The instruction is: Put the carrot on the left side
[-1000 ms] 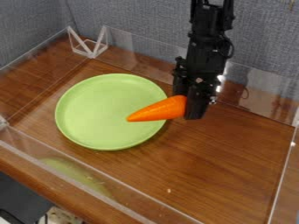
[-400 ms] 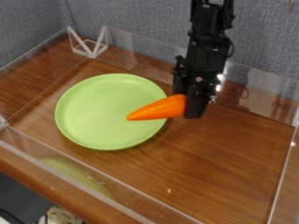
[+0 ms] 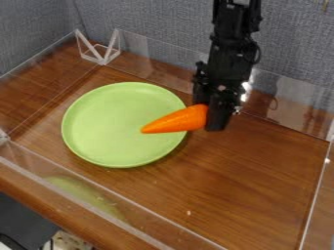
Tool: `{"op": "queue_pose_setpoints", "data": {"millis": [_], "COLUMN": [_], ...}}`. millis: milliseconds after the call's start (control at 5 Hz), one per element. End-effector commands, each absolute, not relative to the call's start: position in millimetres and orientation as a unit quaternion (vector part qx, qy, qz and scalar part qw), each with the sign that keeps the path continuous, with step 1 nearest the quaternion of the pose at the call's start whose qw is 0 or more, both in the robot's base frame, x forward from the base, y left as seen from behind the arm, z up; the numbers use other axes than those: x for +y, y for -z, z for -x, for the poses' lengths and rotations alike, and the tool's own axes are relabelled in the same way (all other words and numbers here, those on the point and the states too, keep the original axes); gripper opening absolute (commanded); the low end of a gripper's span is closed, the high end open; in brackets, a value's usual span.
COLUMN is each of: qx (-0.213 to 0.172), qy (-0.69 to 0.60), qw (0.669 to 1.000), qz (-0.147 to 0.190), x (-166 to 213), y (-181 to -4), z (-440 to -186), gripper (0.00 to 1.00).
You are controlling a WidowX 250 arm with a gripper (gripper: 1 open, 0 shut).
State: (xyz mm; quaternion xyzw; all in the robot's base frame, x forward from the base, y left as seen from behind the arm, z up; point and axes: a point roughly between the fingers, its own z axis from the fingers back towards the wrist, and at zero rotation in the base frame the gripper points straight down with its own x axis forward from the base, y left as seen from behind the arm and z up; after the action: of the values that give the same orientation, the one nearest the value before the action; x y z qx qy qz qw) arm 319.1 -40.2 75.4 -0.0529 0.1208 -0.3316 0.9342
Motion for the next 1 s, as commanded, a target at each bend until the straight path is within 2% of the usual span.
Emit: {"op": "queue_pose_setpoints", "data": {"millis": [0, 400, 800], "qx": [0.087, 0.089, 0.055], "qy": [0.331, 0.329, 0.287], "qw": [0.939, 0.939, 0.956], "qz": [0.044, 0.040, 0.007], "x": [-34, -31, 1], "y": [-94.3, -97.6, -143.1], "z": [-328, -329, -325], "gripper": [0.00, 0.00, 0.00]}}
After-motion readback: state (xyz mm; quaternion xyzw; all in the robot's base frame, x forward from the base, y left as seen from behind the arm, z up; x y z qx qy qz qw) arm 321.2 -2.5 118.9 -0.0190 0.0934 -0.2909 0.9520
